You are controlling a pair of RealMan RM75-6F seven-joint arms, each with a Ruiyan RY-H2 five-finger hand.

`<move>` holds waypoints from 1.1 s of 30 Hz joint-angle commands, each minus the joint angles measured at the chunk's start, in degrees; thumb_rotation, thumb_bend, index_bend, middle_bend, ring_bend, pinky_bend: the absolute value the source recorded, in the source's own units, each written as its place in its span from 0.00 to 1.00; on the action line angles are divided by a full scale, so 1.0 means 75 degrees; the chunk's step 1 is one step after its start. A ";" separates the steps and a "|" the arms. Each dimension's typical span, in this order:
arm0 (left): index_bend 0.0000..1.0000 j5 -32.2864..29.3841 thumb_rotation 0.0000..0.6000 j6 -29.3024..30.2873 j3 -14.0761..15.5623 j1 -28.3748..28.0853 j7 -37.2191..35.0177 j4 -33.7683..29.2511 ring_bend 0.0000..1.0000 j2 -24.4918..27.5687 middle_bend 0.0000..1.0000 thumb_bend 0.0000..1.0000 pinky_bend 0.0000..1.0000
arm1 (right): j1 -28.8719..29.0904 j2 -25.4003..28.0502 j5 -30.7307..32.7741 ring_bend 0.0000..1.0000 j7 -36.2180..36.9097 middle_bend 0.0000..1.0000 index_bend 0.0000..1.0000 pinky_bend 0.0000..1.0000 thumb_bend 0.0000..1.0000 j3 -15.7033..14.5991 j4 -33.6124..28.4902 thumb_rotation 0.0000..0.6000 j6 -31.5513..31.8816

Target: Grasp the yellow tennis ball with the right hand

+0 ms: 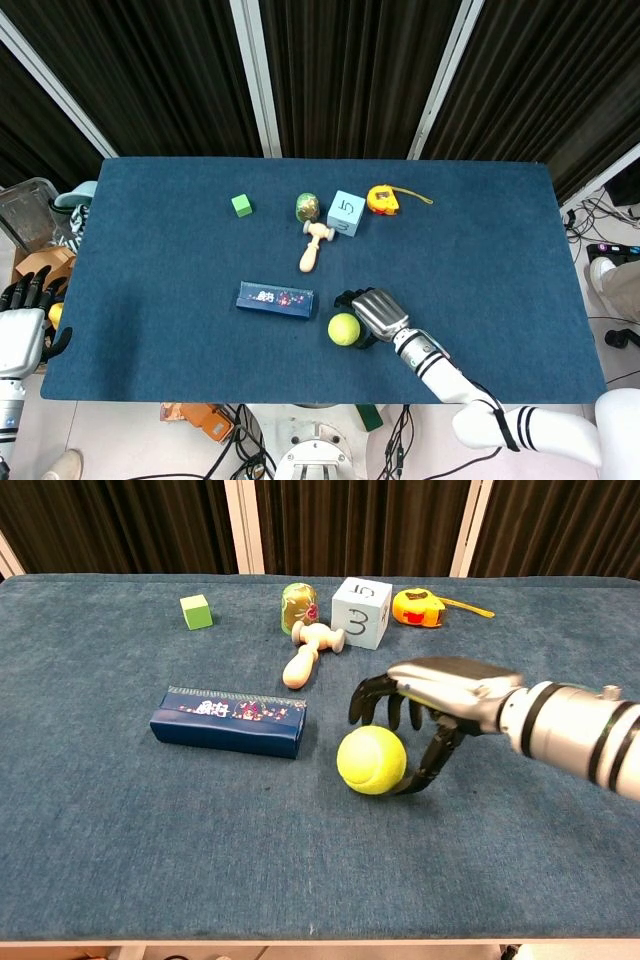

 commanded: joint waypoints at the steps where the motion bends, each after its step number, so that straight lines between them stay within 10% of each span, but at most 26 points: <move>1: 0.14 0.0009 1.00 -0.0006 0.0005 -0.0005 0.0006 0.0008 0.00 -0.0005 0.00 0.28 0.11 | 0.0160 -0.0237 0.0042 0.47 0.0177 0.41 0.41 0.50 0.12 -0.0015 0.0245 1.00 -0.0150; 12: 0.14 -0.0050 1.00 -0.0061 0.0005 -0.0012 -0.0030 -0.0004 0.00 -0.0006 0.00 0.28 0.11 | 0.0267 -0.0538 -0.0545 0.65 0.1114 0.57 0.66 0.70 0.40 0.0073 0.0635 1.00 0.0425; 33: 0.14 -0.0064 1.00 -0.0030 0.0020 0.0008 0.0063 -0.0050 0.00 0.0007 0.00 0.28 0.11 | -0.0811 0.1341 -0.1154 0.68 0.3140 0.58 0.69 0.73 0.42 0.1647 -0.0757 1.00 0.4040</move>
